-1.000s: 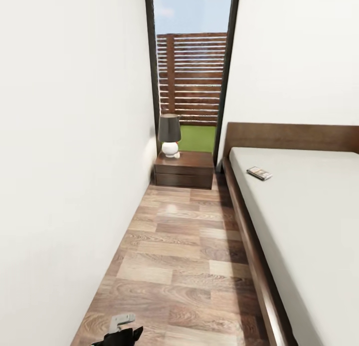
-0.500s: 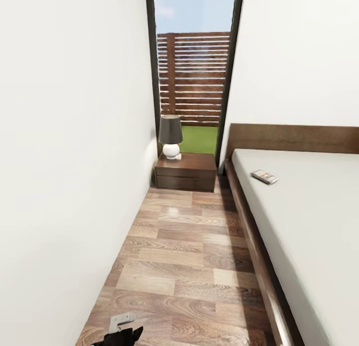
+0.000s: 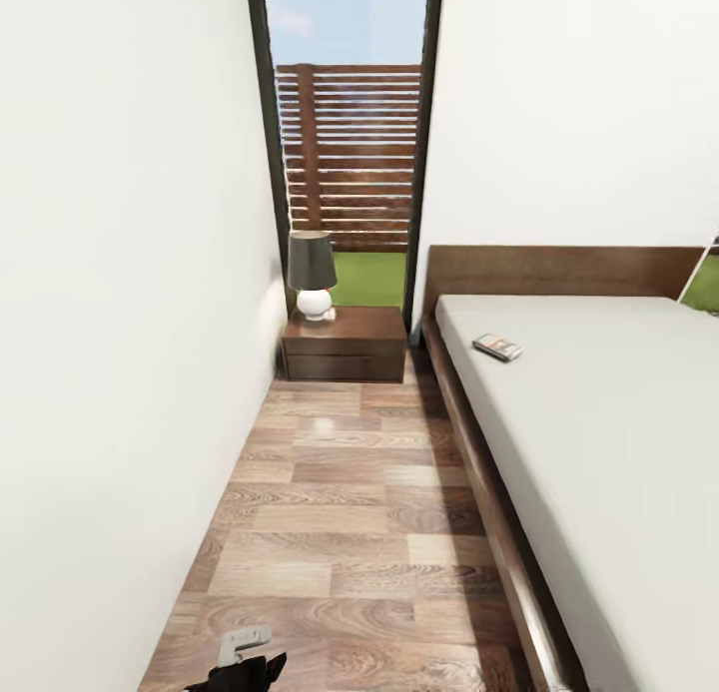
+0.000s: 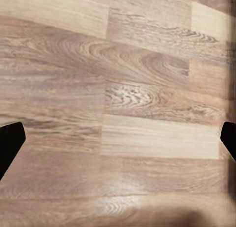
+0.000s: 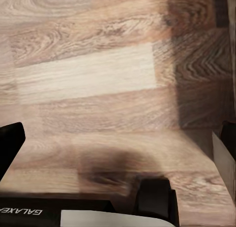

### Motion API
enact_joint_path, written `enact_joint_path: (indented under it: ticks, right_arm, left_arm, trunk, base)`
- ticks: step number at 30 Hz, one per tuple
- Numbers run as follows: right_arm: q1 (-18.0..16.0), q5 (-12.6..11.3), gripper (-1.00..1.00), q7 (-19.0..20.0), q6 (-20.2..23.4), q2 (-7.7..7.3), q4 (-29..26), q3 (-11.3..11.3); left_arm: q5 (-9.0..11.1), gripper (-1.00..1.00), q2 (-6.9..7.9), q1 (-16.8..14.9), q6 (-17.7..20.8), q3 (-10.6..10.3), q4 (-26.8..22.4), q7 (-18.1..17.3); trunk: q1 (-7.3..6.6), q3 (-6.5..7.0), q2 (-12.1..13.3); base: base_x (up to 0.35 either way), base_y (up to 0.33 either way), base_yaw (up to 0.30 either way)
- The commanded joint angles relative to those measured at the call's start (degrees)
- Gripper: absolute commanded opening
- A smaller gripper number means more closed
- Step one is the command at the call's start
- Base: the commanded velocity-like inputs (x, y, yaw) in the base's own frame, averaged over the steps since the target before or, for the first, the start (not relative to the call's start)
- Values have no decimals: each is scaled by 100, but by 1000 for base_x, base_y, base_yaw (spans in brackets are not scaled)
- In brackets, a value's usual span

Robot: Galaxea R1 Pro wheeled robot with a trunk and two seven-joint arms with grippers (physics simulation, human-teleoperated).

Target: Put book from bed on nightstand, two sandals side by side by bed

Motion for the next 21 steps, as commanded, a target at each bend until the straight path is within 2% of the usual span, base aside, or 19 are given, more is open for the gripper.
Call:
enact_joint_path:
  ticks: [1,9,21]
  right_arm:
    - [-8,-59,100,29,5,1,14,42]
    - [-8,-59,100,29,6,1,15,42]
    - [-8,-59,100,29,6,1,16,42]
  left_arm:
    - [52,100,2,-3,-20,-49,5,-21]
    - [52,100,2,-3,-20,-47,5,-21]
    - [52,100,2,-3,-20,-44,5,-21]
  trunk:
    - [-1,-5,-2]
    - [-1,-5,-2]
    - [-1,-5,-2]
  base:
    - [0,0,-298]
    - [10,1,-260]
    - [267,99,-20]
